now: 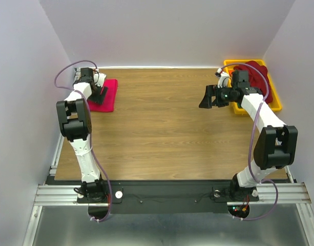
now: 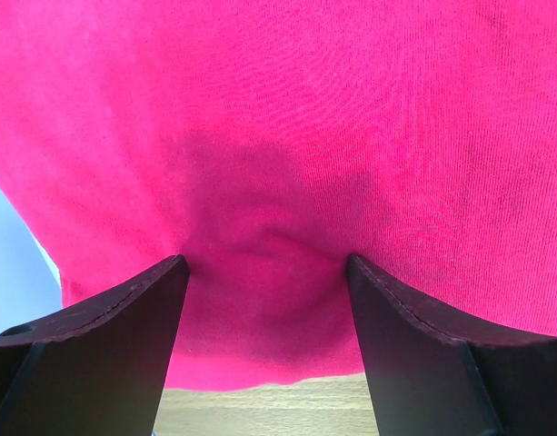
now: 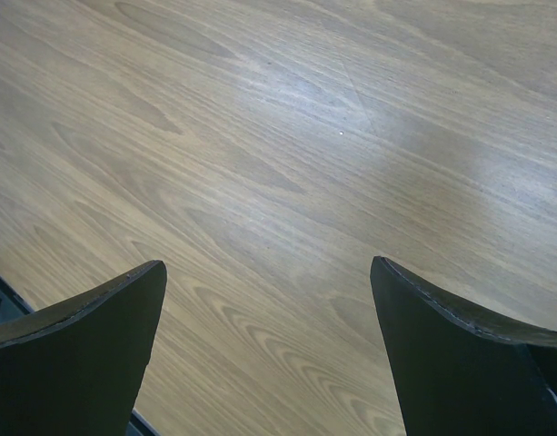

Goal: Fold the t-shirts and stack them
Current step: Neatly place the folded tshirt to the corner

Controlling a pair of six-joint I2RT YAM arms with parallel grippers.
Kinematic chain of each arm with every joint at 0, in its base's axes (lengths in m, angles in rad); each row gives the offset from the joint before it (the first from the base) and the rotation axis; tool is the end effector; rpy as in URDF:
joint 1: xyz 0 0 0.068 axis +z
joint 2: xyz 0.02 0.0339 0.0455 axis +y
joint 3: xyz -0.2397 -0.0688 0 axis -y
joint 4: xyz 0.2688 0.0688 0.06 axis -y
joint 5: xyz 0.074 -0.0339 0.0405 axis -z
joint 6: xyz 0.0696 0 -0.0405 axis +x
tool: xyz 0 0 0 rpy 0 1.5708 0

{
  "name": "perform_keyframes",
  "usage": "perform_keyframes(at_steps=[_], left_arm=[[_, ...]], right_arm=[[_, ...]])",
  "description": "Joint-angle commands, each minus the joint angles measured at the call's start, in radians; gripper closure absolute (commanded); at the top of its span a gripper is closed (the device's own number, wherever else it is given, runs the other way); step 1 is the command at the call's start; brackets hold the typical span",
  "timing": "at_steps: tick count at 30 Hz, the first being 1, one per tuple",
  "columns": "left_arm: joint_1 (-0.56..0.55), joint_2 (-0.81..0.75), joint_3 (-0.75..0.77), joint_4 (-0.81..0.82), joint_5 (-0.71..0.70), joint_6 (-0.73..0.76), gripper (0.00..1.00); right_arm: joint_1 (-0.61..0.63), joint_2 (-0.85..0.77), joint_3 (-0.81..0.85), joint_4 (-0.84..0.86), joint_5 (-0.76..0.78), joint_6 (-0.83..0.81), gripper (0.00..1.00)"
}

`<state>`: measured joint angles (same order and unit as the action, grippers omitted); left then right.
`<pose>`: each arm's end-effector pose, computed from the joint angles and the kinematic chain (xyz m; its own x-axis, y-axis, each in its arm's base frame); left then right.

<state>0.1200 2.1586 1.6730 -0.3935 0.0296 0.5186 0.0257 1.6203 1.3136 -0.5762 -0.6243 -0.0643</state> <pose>0.5068 0.0590 0.1300 -0.7141 0.4129 -0.5653 0.2913 0.9096 0.2964 0.3879 0.0507 0.2282 -0.7456 -0.0713 -0.6626 -0.4407 0.7986 0.4099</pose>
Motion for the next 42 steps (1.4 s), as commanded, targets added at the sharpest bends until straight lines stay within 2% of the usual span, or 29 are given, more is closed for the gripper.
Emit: perform_keyframes(at_steps=[1,5,10,16,22,26,32,37,42], left_arm=[[0.01,0.044,0.057,-0.071,0.049,-0.023,0.16],[0.018,-0.024,0.108,-0.123,0.104,-0.041,0.15],[0.015,-0.167,0.065,-0.157,0.17,-0.126,0.13],[0.007,-0.307,-0.105,-0.177,0.193,-0.244,0.15],[0.009,-0.333,-0.254,-0.157,0.158,-0.301,0.15],[0.007,-0.316,-0.317,-0.12,0.142,-0.325,0.14],[0.003,-0.235,-0.305,-0.071,0.081,-0.336,0.12],[0.003,-0.135,-0.231,-0.051,0.084,-0.307,0.07],[0.003,-0.04,-0.095,-0.065,0.102,-0.304,0.07]], right_arm=[[-0.007,0.004,0.045,0.004,-0.005,-0.012,0.0],[-0.006,0.004,0.062,-0.001,-0.006,-0.012,0.0],[-0.006,0.007,0.068,-0.004,-0.008,-0.011,0.0],[-0.007,0.009,0.07,-0.005,-0.014,-0.011,0.0],[-0.007,0.004,0.072,-0.005,-0.02,-0.012,0.0],[-0.007,-0.007,0.056,-0.005,-0.02,-0.016,0.0],[-0.006,-0.022,0.035,-0.005,-0.017,-0.02,0.0],[-0.006,-0.027,0.027,-0.005,-0.012,-0.023,0.0],[-0.007,-0.03,0.021,-0.005,-0.002,-0.026,0.0]])
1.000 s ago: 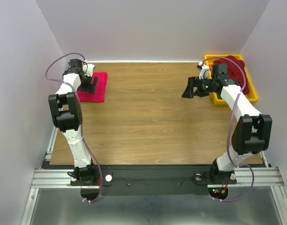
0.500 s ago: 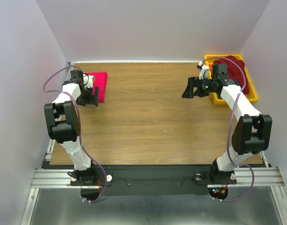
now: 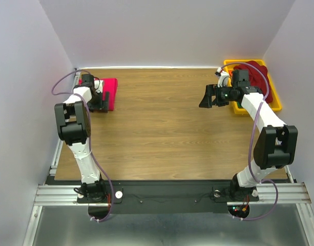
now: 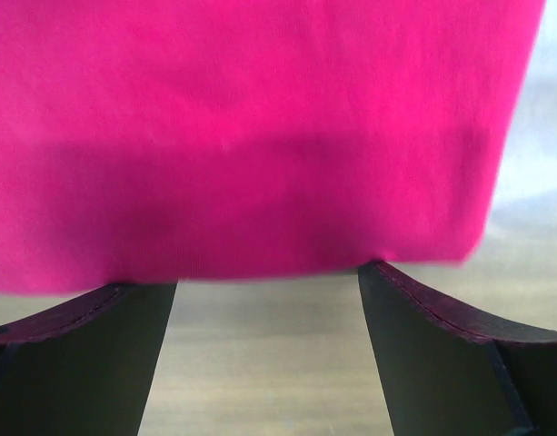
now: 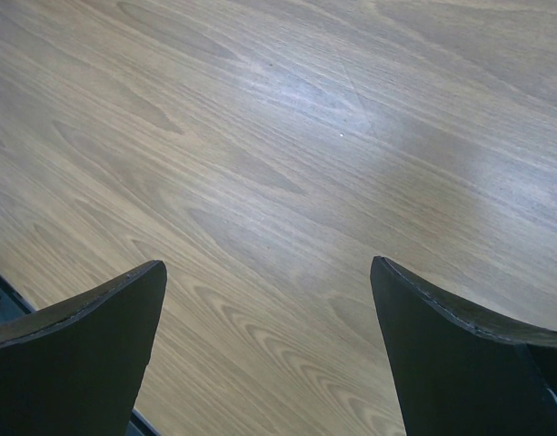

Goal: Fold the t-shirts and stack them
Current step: Neatly place the folded tshirt to the corner

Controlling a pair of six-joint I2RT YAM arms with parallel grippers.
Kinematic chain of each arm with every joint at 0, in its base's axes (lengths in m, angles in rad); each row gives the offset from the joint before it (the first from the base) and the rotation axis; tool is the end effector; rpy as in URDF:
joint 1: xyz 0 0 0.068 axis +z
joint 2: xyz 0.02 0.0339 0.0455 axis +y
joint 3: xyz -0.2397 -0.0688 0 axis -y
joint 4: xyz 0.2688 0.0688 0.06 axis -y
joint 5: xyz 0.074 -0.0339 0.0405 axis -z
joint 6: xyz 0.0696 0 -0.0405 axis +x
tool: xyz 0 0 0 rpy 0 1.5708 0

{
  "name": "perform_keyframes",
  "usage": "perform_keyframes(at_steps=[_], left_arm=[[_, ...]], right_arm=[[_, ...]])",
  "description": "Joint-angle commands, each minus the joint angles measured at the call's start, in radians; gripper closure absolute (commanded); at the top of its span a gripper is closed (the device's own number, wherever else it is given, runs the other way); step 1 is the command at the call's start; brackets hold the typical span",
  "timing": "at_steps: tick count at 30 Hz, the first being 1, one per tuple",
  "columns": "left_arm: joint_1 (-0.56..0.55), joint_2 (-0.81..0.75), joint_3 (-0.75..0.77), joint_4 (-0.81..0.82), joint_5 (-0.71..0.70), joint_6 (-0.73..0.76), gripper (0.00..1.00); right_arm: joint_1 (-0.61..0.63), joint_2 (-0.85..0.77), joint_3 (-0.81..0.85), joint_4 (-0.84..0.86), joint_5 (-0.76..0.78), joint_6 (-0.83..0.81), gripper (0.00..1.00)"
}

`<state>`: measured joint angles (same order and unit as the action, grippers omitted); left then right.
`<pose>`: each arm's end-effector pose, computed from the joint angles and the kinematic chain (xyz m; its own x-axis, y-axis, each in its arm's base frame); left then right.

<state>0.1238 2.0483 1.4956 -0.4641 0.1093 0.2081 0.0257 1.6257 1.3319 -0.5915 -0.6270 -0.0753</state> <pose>0.4631 0.0500 0.1146 -0.8393 0.1025 -0.5339 0.1100 0.9938 0.0179 0.3892 0.0509 0.2315 -0.7422 -0.0800 -0.6654 -0.4492 0.7962 0.4053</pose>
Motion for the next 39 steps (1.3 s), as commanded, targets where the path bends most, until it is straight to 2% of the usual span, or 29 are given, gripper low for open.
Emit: perform_keyframes(at_steps=[1,17,28,31,36,39], left_arm=[[-0.001,0.085,0.104,0.001,0.023,0.005,0.07],[-0.001,0.312,0.437,-0.038,0.041,0.014,0.07],[-0.001,0.363,0.548,-0.047,0.042,0.048,0.07],[-0.009,0.319,0.534,-0.053,0.099,0.091,0.05],[-0.01,0.109,0.376,-0.018,0.17,0.152,0.01],[-0.013,-0.005,0.338,-0.03,0.222,0.142,0.01]], right_arm=[[-0.007,-0.035,0.001,0.01,0.003,-0.017,0.0],[-0.007,0.016,0.029,0.012,0.009,-0.015,0.0],[-0.007,0.045,0.058,0.01,0.0,-0.014,0.0],[-0.009,0.042,0.07,0.012,0.0,-0.017,0.0],[-0.009,0.045,0.118,0.013,0.015,0.003,0.0],[-0.012,0.042,0.157,0.013,0.026,0.005,0.0]])
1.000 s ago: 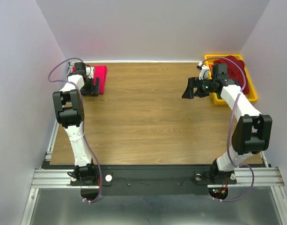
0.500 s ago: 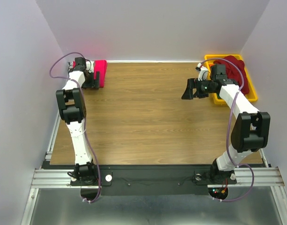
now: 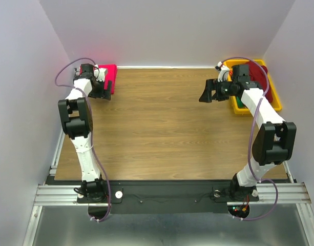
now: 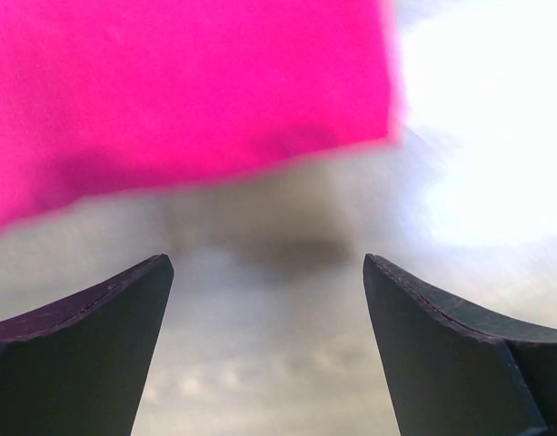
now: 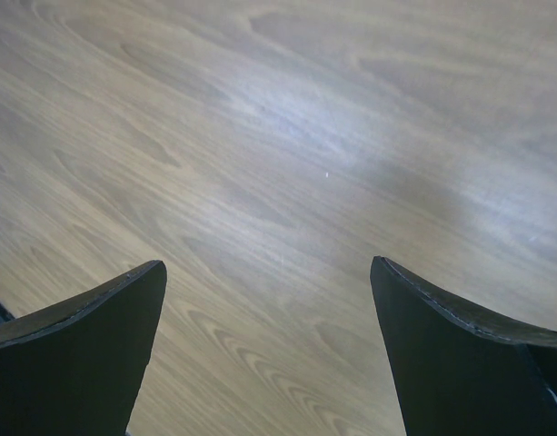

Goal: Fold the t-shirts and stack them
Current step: Neatly place the folded tshirt to the corner

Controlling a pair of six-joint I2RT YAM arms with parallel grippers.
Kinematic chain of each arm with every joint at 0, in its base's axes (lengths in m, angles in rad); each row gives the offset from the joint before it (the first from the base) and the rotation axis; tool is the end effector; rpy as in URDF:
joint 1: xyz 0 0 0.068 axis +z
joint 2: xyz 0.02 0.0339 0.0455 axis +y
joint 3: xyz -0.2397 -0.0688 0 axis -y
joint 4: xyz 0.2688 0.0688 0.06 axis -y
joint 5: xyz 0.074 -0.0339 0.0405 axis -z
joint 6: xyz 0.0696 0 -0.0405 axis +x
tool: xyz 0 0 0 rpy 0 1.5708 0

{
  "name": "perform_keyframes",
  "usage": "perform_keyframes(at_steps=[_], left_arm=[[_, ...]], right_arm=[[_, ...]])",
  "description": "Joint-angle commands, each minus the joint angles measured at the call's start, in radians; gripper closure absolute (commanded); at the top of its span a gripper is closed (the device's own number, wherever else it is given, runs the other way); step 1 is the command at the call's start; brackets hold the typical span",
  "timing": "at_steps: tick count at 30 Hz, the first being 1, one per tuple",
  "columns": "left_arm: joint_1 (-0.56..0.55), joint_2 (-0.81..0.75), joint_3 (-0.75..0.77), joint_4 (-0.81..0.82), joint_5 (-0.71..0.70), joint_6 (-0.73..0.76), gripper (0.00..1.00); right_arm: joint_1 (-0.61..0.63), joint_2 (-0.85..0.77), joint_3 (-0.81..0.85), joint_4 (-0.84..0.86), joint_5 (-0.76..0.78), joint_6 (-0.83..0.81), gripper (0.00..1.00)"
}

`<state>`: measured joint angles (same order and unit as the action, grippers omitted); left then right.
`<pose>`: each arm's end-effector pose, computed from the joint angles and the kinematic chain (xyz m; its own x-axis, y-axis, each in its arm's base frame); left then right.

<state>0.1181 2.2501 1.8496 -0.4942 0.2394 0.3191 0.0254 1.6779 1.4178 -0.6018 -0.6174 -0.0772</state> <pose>0.5284 0.0461 0.1400 -0.7252 0.2209 -0.6522 0.2742 0.9614 0.0207 0.4048 0.0506 0.2414 -0.7259 -0.0814 -0.6829 -0.4548 0.8017 0.3879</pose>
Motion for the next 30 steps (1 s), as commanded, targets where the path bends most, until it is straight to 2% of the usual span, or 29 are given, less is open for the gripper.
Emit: perform_keyframes(at_steps=[1,8,11,14,17,20,24,30], left_arm=[[-0.008,-0.234,-0.02,-0.004,0.106,0.017,0.01],[-0.115,-0.428,-0.015,-0.04,0.104,0.011,0.01],[-0.221,-0.484,-0.044,-0.046,0.043,-0.009,0.01],[-0.307,-0.556,-0.15,-0.009,0.028,-0.015,0.01],[-0.372,-0.662,-0.323,0.066,0.002,-0.037,0.01],[-0.417,-0.727,-0.513,0.124,0.001,-0.074,0.01],[-0.443,-0.785,-0.666,0.177,0.006,-0.115,0.01],[-0.462,-0.856,-0.75,0.218,0.017,-0.132,0.01]], right_arm=[[-0.013,-0.012,0.088,0.023,0.027,0.007,0.0],[-0.051,-0.047,0.113,0.023,0.056,0.024,0.0],[-0.062,-0.087,0.078,0.025,0.085,0.024,0.0],[-0.071,-0.145,-0.002,0.03,0.094,0.019,0.0],[-0.071,-0.216,-0.103,0.042,0.099,0.014,0.0],[-0.071,-0.288,-0.212,0.056,0.105,0.001,0.0],[-0.071,-0.371,-0.341,0.063,0.108,-0.027,0.0],[-0.071,-0.46,-0.44,0.074,0.123,-0.042,0.0]])
